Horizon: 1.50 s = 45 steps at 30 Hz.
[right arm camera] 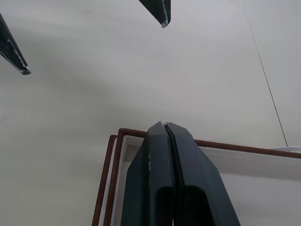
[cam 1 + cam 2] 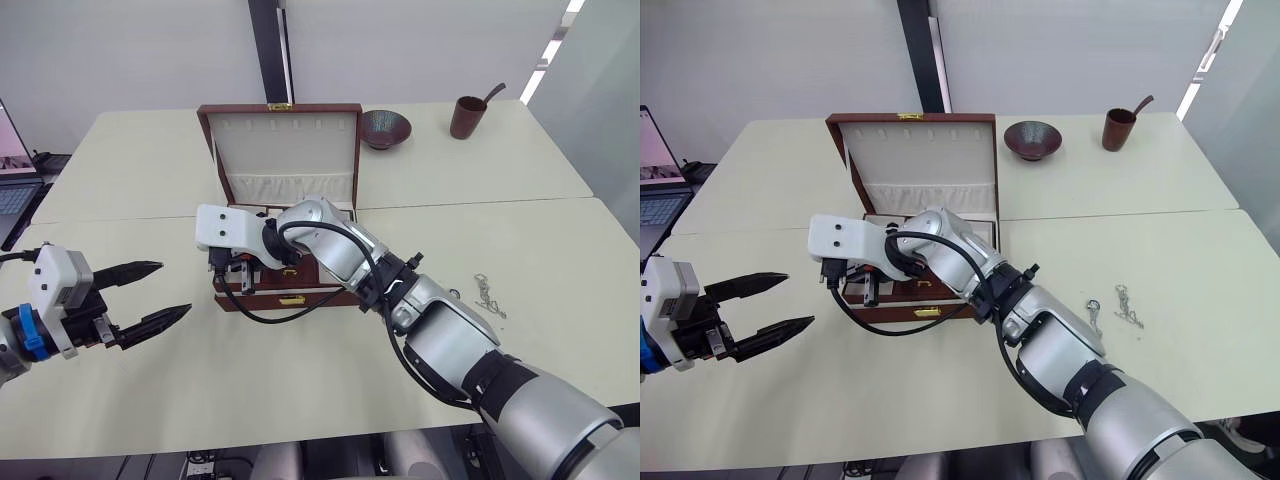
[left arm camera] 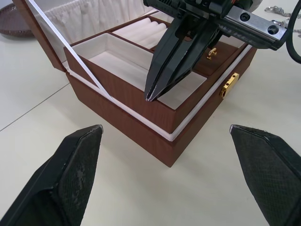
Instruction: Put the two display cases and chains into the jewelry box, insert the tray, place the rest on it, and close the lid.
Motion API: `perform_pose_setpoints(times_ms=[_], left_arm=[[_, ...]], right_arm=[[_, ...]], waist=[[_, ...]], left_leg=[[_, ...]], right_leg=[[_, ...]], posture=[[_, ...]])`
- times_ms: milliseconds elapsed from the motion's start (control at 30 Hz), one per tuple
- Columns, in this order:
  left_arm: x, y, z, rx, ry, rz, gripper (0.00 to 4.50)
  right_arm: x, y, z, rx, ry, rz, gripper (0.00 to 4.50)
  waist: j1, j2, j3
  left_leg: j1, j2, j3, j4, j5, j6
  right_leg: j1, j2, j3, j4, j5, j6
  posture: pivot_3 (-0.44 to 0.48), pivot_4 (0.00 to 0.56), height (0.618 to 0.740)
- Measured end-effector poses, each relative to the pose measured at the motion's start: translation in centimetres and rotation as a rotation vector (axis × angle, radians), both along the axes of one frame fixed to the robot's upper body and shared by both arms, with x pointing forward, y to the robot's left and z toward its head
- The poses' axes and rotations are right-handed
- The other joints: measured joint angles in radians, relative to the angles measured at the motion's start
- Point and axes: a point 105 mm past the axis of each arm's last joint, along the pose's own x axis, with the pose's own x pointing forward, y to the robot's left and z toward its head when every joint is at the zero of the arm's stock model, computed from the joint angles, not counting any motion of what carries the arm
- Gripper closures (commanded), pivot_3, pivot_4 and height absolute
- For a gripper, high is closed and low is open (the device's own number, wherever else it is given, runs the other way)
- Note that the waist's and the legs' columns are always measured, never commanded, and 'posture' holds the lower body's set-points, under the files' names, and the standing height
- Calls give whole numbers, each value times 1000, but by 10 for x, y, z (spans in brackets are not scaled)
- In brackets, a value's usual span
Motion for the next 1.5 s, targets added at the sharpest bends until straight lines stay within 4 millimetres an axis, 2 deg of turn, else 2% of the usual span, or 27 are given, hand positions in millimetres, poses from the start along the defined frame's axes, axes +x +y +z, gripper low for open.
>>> perform_pose_setpoints(times_ms=[567, 600, 667, 700, 867, 1067, 1167, 1367, 1500], left_arm=[[0, 0, -1, 0, 3, -1, 0], [0, 0, -1, 0, 2, -1, 0], [0, 0, 0, 1, 0, -1, 0], [0, 0, 0, 0, 1, 0, 0], [0, 1, 0, 1, 0, 0, 0], [1, 0, 1, 1, -4, 0, 0], [1, 0, 1, 1, -5, 0, 0], [2, 0, 2, -8, -16, 2, 0], [4, -1, 6, -24, -35, 10, 0]], right_arm=[[0, -5, 2, -17, -25, 13, 4482], [-1, -6, 0, -32, -13, 17, 4482], [-1, -14, -23, -94, 50, 1, 4482], [0, -16, -26, -90, 64, -9, 4482], [4, -24, -28, -118, 61, -19, 4482], [-4, -13, -16, -24, 138, -5, 4482], [-5, -10, -4, 44, 157, 0, 4482], [18, -15, 38, 166, 78, -63, 4482], [32, -30, 41, 193, 60, -102, 4482]], waist=[[0, 0, 0], [0, 0, 0], [0, -1, 0], [0, -2, 0], [0, -2, -1], [-3, -3, -1], [-3, -3, -1], [-4, -1, 0], [-4, -4, -1]], left_leg=[[0, 0, 0, 0, 0, 0], [0, 0, 0, 0, 0, 0], [-1, 0, 0, 0, 0, 0], [-2, 0, 0, 0, 0, 0], [-1, 0, 0, 0, 0, 0], [-1, 0, 0, 0, 0, 0], [-1, 0, -1, 0, 0, -1], [-1, 0, -1, 0, 1, -1], [-2, 0, 0, 0, 1, -1]], right_leg=[[0, 0, 0, 0, 0, 0], [0, 0, 0, 0, 0, 0], [0, 0, 0, 0, 0, 0], [-1, 0, 0, 0, 0, 0], [-1, 0, 0, 0, 0, 0], [-1, 0, 0, 0, 0, 0], [-1, 0, -1, 0, 0, 0], [-1, 0, -1, 0, 0, 0], [-1, 0, 0, 0, 0, 0]], posture=[[0, 150, 740], [0, 150, 740], [0, 150, 740], [0, 150, 740], [0, 150, 740], [0, 150, 740], [0, 150, 740], [0, 150, 740], [0, 150, 740]])
